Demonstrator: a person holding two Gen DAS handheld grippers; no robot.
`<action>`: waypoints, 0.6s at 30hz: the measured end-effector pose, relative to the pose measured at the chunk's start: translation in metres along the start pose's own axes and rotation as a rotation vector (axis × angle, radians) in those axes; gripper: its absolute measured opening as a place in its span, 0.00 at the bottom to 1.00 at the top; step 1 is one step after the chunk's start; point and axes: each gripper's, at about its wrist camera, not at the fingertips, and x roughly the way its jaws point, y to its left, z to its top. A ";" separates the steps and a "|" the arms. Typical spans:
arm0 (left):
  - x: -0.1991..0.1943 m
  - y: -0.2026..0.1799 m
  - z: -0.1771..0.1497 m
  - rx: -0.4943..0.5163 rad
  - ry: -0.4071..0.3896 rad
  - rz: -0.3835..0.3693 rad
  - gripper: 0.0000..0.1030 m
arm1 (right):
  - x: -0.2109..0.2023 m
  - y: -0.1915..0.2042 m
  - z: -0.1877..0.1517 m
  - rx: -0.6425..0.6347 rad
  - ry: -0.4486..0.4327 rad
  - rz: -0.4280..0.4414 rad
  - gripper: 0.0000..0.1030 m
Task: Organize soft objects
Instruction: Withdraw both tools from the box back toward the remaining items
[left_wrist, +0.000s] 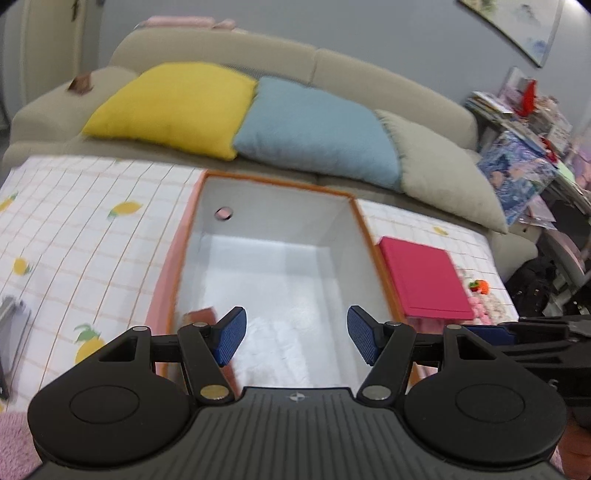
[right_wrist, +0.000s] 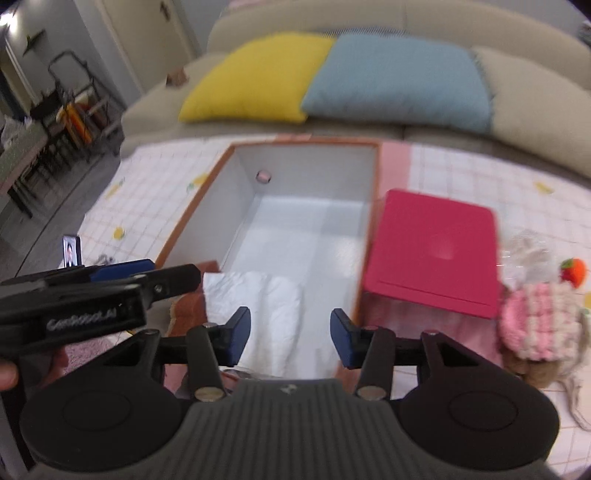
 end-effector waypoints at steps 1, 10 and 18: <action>-0.002 -0.006 -0.001 0.019 -0.015 -0.012 0.72 | -0.007 -0.003 -0.004 0.002 -0.021 -0.008 0.46; -0.017 -0.068 -0.018 0.207 -0.111 -0.114 0.72 | -0.057 -0.040 -0.052 0.061 -0.172 -0.112 0.50; 0.000 -0.117 -0.039 0.300 -0.021 -0.225 0.67 | -0.072 -0.077 -0.092 0.085 -0.172 -0.317 0.52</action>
